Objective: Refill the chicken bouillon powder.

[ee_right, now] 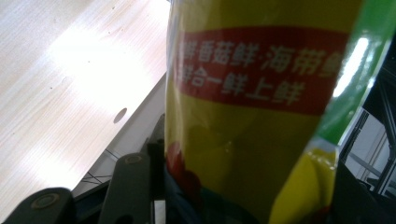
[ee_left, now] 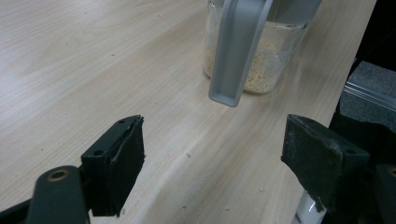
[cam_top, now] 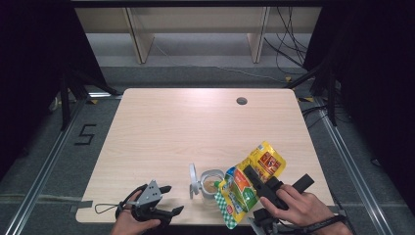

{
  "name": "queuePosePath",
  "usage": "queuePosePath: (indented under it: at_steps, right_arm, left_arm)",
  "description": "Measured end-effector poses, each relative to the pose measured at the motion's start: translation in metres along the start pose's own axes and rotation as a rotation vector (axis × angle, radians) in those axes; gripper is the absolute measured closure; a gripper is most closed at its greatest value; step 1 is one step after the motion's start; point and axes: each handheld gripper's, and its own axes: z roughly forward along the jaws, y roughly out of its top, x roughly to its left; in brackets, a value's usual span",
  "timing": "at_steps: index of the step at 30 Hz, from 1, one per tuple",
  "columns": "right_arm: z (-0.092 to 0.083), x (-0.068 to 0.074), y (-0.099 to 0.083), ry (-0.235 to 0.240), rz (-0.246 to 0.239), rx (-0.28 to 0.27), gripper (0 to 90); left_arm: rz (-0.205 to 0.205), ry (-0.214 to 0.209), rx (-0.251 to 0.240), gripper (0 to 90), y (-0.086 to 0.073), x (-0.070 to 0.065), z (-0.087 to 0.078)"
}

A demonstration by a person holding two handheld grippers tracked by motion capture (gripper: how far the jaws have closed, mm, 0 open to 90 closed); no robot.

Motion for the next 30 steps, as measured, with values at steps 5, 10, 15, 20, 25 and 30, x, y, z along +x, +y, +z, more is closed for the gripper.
queuePosePath:
  at_steps: [5,10,15,20,25,30]
  right_arm:
    - [-0.0008,-0.0011,-0.0025,-0.006,0.005,0.007,54.8]
    - [-0.0009,0.0002,-0.0043,-0.006,0.004,0.015,54.8]
    - [-0.0010,0.0022,-0.0048,0.006,0.006,0.011,54.9]
    - [-0.0013,0.0030,-0.0051,0.006,0.009,0.013,54.9]
    - [-0.0007,0.0026,-0.0052,-0.005,0.016,0.019,54.9]
    - [0.0000,0.0017,-0.0054,0.003,0.011,0.017,55.0]
  left_arm:
    - [-0.027,-0.001,0.007,20.6,0.0000,-0.0005,-0.0001]
    - [-0.032,0.011,-0.004,20.7,-0.0004,-0.0013,-0.0004]
    - [-0.005,0.010,-0.003,20.7,0.0002,0.0003,-0.0006]
    - [-0.023,0.011,-0.002,20.6,-0.0001,-0.0008,-0.0005]
    - [-0.028,0.013,-0.001,20.6,-0.0003,-0.0011,-0.0006]
    - [-0.032,0.010,-0.003,20.6,-0.0004,-0.0014,-0.0006]
